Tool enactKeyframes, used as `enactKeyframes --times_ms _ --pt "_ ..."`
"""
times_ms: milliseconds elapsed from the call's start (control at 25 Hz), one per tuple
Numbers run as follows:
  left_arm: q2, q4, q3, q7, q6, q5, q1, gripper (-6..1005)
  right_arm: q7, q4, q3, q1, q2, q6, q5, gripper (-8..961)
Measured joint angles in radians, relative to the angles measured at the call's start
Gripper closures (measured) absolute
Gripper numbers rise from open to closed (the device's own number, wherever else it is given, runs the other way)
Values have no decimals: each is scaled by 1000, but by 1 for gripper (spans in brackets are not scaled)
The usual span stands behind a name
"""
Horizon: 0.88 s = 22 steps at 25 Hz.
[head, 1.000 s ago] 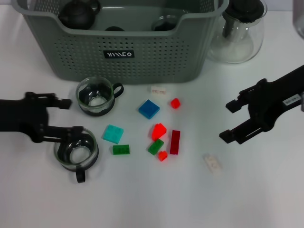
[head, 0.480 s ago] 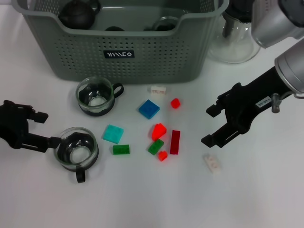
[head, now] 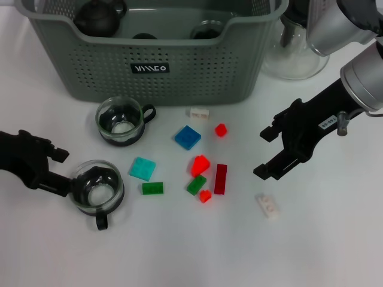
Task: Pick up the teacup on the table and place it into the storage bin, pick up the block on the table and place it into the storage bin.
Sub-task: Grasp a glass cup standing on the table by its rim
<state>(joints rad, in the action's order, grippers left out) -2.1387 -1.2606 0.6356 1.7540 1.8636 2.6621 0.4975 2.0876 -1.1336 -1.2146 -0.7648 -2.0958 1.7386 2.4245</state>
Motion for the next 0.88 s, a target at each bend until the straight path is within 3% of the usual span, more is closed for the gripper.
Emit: enactKeyframes --times_ms 440,480,680,880 --pt "-16 -7 138 146 -59 9 23 181 8 1 0 8 -1 -8 1 57" --pt "-21 -7 198 193 -100 20 19 181 8 1 0 8 -1 -9 1 57" --pt "-26 1 240 226 -131 46 17 222 10 2 0 8 -1 -12 1 57" --pt "-31 14 290 242 -166 56 14 405 11 -1 0 7 -1 -13 2 57"
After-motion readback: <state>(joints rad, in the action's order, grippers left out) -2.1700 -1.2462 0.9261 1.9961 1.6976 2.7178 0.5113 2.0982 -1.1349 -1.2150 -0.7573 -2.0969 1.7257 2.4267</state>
